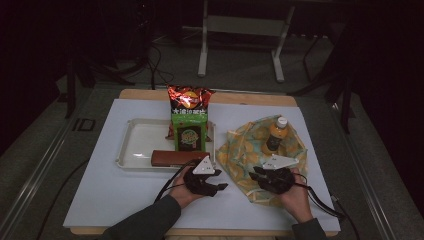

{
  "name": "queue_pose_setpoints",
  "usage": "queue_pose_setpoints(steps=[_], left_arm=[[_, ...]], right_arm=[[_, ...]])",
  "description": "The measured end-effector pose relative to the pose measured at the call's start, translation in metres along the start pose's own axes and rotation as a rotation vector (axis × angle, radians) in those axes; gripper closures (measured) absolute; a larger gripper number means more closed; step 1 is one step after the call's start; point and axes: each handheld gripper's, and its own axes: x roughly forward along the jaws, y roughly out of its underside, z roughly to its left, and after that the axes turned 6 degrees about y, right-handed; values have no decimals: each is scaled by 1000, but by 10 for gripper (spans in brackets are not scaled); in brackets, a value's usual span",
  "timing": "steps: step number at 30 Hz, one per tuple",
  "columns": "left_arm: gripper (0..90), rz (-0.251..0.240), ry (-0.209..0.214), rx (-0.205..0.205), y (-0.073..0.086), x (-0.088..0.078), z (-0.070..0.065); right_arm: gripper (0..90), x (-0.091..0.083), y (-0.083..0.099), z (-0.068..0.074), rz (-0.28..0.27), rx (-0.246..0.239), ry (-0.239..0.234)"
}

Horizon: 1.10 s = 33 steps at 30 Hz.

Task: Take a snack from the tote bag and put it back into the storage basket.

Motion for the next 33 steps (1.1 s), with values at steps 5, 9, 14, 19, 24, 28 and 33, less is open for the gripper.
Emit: queue_pose_setpoints(steps=[5,9,14,19,24,28,33], left_arm=[[438,-10,-3,-5,0,-1,0],[440,-25,-3,-9,-2,-3,-1],[442,-34,-6,-14,-4,-5,-3],[449,-47,-28,-14,-12,-9,-7],[453,-33,-49,-2,-22,-6,-11],[455,-39,-70,-3,-32,-4,-10],[447,-62,-75,-14,-47,-4,-5]], right_arm=[[697,0,11,3,2,4,8],[697,-4,17,3,5,17,13],[696,2,27,1,23,25,11],[692,8,30,1,21,41,10],[680,12,33,-1,18,45,11],[672,14,37,-2,17,53,2],[667,16,39,-2,15,58,4]])
